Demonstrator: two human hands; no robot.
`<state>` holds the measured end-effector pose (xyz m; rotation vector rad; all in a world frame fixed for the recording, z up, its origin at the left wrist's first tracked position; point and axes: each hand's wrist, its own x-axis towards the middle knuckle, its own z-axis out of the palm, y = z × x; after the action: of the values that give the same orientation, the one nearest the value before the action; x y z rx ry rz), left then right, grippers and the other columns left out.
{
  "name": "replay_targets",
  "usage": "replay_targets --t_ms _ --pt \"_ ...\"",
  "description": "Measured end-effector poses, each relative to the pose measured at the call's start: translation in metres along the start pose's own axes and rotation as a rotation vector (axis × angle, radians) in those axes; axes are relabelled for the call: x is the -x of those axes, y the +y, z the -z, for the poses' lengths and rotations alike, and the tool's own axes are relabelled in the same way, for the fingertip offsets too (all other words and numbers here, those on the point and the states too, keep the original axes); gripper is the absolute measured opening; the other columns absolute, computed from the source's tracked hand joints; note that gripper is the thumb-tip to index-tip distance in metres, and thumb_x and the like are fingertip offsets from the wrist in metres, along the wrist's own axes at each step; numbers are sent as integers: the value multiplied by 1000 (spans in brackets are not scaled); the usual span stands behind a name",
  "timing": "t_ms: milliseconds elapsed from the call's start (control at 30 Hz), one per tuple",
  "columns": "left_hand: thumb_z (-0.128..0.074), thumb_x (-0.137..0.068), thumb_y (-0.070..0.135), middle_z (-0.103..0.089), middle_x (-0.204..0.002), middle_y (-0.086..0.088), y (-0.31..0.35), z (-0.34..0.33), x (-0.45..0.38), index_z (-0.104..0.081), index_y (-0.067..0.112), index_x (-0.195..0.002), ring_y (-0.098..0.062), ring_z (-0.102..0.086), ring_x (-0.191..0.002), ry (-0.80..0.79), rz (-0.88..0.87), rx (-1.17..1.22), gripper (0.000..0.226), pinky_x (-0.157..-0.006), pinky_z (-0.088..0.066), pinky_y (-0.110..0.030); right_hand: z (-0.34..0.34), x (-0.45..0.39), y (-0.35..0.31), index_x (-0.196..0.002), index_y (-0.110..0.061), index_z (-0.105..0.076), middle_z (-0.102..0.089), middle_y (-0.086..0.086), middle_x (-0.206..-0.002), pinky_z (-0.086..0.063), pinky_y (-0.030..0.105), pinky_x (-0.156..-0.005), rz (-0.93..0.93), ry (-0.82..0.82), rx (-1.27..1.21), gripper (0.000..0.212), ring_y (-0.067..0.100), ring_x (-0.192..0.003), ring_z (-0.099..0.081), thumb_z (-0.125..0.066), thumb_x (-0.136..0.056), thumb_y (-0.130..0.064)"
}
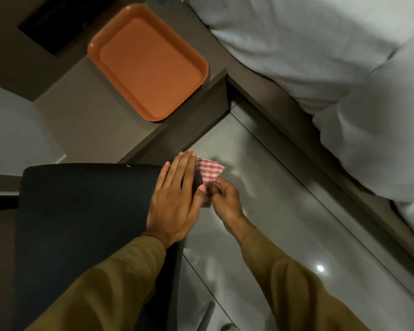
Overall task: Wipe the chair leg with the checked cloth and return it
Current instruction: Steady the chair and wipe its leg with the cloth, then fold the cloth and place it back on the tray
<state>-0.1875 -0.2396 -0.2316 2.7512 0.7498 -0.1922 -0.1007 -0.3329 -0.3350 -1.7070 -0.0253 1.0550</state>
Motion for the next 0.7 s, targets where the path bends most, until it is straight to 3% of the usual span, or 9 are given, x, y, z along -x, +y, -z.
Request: replay_targets --t_ms 67,133,233,300,333,400,467,567,700 --pt "-37 -114 39 -9 -184 1 -2 3 -3 -9 15 -175 -14 -3 -172 -115 12 61 71 -140 5 -35 20 10 -23 -112 -14 -78 -81 6 -111 -61 30 -86 37 -46 6 31 14 -96 -77 -52 -102 -1" --pt "-40 -115 38 -1 -184 6 4 14 -5 -4 20 -175 -9 6 -171 -169 90 190 72 -137 13 -29 43 19 -50 -118 -13 -76 -79 11 -120 -61 42 -102 25 -94 -69 28 26 -113 -75 -52 -106 -9" --pt "-41 -116 40 -4 -184 11 29 32 -12 -9 27 -176 -10 -7 -170 -70 441 672 69 -136 -7 -26 76 30 -91 -116 -23 -73 -77 8 -124 -56 46 -110 -35 -193 -219 33 31 -121 -72 -43 -109 -12" --pt "-42 -115 44 -30 -178 7 48 49 -16 -25 30 -173 -6 -39 -159 -8 632 1017 62 -120 -32 -11 92 37 -118 -123 -19 -72 -77 10 -127 -54 50 -110 -104 -306 -308 38 34 -123 -70 -41 -104 -6" --pt "-44 -114 45 -50 -167 5 56 58 -17 -38 29 -168 0 -58 -142 -1 687 1195 56 -105 -47 -4 98 40 -132 -126 -14 -72 -76 15 -130 -53 52 -109 -141 -357 -348 40 36 -124 -69 -43 -100 -7" --pt "-51 -112 44 -77 -137 3 65 78 -18 -67 26 -145 -2 -77 -115 -55 741 1477 40 -84 -60 -12 107 46 -159 -117 -13 -80 -79 16 -122 -63 46 -97 -190 -442 -390 38 33 -113 -75 -57 -87 -20" --pt "-62 -108 39 -85 -120 0 67 101 -17 -78 26 -125 -13 -82 -107 -96 728 1563 27 -82 -64 -19 114 49 -186 -103 -14 -85 -81 11 -108 -66 37 -81 -202 -553 -408 44 26 -98 -81 -75 -69 -40" --pt "-75 -102 27 -83 -121 -13 71 128 -19 -74 14 -129 -16 -84 -99 1 744 1541 30 -79 -66 -20 118 48 -220 -126 -20 -76 -78 10 -127 -64 40 -89 -202 -598 -269 59 28 -113 -78 -70 -83 -59" --pt "-72 -103 26 -77 -126 -22 72 149 -22 -72 8 -119 -13 -81 -94 133 776 1521 24 -78 -65 -17 119 44 -253 -122 -21 -75 -81 7 -121 -66 44 -89 -105 -490 90 40 25 -106 -81 -79 -89 -45"
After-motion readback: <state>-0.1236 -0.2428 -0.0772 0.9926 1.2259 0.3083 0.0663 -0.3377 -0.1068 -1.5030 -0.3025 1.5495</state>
